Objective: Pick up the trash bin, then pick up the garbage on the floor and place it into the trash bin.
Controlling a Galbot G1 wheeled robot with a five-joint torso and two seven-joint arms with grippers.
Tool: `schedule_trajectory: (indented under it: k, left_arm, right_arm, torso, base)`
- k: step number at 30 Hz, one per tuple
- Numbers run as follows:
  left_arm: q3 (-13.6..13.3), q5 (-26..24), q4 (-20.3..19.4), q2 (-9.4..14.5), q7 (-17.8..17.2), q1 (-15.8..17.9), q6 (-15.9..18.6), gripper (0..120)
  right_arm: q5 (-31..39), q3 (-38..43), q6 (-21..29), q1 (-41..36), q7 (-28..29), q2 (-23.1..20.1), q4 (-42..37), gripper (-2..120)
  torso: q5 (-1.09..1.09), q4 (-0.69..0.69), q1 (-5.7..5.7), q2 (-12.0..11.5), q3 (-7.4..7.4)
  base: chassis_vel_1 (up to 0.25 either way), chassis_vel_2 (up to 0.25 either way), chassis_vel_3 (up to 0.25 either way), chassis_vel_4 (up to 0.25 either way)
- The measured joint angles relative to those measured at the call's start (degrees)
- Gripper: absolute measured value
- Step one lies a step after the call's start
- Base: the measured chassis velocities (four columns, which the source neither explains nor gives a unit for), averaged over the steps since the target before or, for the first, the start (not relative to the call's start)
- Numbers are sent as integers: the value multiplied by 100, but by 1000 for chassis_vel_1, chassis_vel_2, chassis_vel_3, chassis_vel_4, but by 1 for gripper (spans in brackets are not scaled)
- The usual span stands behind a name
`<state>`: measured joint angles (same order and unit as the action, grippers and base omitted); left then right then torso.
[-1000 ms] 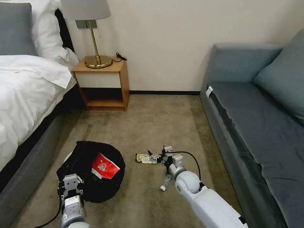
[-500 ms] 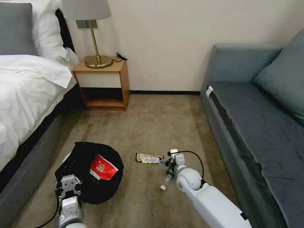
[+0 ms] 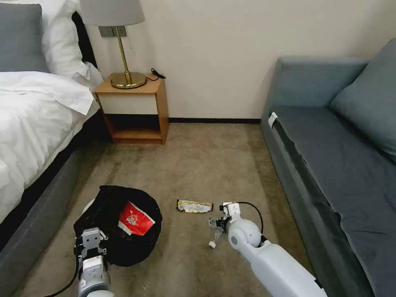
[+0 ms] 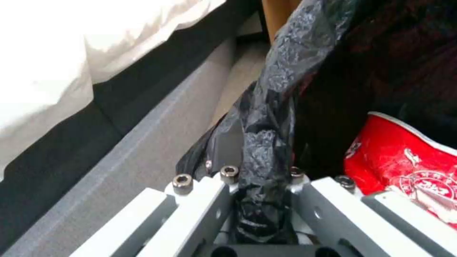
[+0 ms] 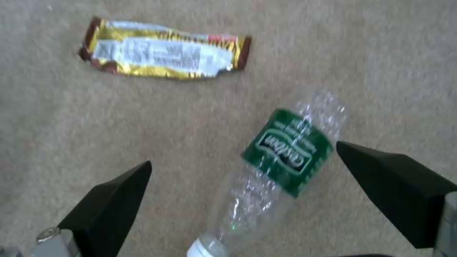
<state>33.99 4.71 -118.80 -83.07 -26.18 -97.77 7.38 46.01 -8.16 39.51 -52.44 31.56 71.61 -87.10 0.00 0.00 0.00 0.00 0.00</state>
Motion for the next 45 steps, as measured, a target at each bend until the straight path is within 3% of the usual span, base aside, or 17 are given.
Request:
schedule_trajectory:
  k: [15, 19, 27, 29, 37, 45]
  left_arm:
    - [-17, 56, 44, -53, 0, -24, -29, 0]
    - [-19, 74, 44, -64, 0, -51, -44, 0]
    - [-26, 104, 20, -77, -2, -154, -118, 0]
    - [-26, 105, 20, -77, -2, -156, -120, 0]
    - [-24, 123, -11, -72, -7, -239, -172, 0]
    - [-22, 154, -53, -69, -11, -293, -189, 0]
  right_arm:
    - [-505, -56, -243, 102, -90, 268, 891, 100]
    - [-607, -18, -297, 110, -204, 304, 1038, 91]
    - [-750, 74, -387, 30, -384, 305, 1124, 57]
    - [-756, 75, -389, 26, -386, 304, 1119, 57]
    - [-843, 127, -421, -65, -428, 298, 1003, 22]
    - [-878, 173, -447, -118, -471, 281, 943, 11]
  torso:
    - [0, 0, 0, 0, 0]
    - [0, 0, 0, 0, 0]
    - [0, 0, -1, 0, 0]
    - [0, 0, 0, 0, 0]
    - [0, 0, -1, 0, 0]
    - [0, 0, 0, 0, 0]
  base:
    - [0, 0, 0, 0]
    - [0, 0, 0, 0]
    - [0, 0, 0, 0]
    - [0, 0, 0, 0]
    - [0, 0, 0, 0]
    - [0, 0, 0, 0]
